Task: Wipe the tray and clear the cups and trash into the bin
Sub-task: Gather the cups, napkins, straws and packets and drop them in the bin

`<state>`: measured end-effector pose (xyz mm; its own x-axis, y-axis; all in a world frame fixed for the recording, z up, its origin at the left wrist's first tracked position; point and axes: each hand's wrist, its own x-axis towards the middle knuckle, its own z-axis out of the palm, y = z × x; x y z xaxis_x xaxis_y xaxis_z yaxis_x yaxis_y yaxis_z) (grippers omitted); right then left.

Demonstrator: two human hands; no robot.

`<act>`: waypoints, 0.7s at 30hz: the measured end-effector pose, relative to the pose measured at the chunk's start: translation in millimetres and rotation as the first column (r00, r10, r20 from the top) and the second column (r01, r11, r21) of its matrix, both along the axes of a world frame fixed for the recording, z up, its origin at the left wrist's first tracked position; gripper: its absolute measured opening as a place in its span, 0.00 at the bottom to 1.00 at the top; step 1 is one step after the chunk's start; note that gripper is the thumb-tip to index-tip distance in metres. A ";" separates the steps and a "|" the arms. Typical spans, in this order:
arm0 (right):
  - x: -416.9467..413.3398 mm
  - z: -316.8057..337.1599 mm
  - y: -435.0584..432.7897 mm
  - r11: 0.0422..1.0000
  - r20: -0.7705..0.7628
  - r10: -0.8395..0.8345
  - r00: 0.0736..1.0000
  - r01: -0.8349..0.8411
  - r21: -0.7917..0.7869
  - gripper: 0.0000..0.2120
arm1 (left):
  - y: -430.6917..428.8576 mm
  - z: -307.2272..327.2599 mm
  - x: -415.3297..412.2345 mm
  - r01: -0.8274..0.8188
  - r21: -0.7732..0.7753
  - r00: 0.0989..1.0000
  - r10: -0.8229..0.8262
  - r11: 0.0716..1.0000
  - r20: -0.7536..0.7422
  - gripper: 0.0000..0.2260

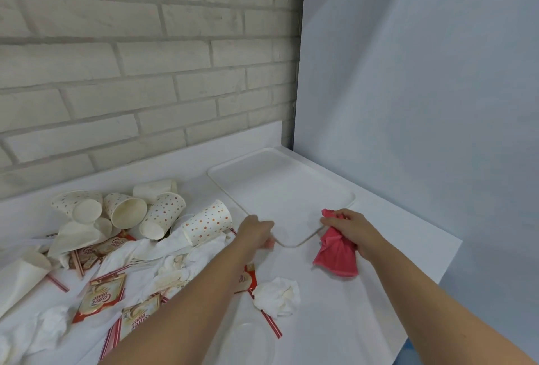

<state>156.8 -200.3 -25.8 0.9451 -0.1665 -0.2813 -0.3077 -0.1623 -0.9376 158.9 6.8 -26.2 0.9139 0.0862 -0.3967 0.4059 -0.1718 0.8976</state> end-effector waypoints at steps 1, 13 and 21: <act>1.0 0.3 -2.0 0.993 0.011 -0.005 1.000 0.007 -0.119 0.08 | 6.1 6.1 -2.7 0.012 0.040 0.999 -0.014 0.999 0.035 0.18; -17.6 -7.3 18.1 0.618 -0.183 -0.089 0.979 -0.090 -0.781 0.24 | 57.4 21.6 -69.6 0.114 0.439 0.918 -0.264 0.891 0.297 0.05; -25.0 -3.5 23.7 0.443 -0.104 -0.040 0.994 -0.075 -0.894 0.27 | 64.5 19.0 -102.8 0.184 0.570 0.869 -0.404 0.800 0.286 0.06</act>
<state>131.8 -176.6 -29.3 0.9287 -0.3638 -0.0720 -0.3703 -0.8993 -0.2327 56.0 71.3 -7.2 0.9923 -0.1241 0.0046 -0.0907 -0.6992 0.7092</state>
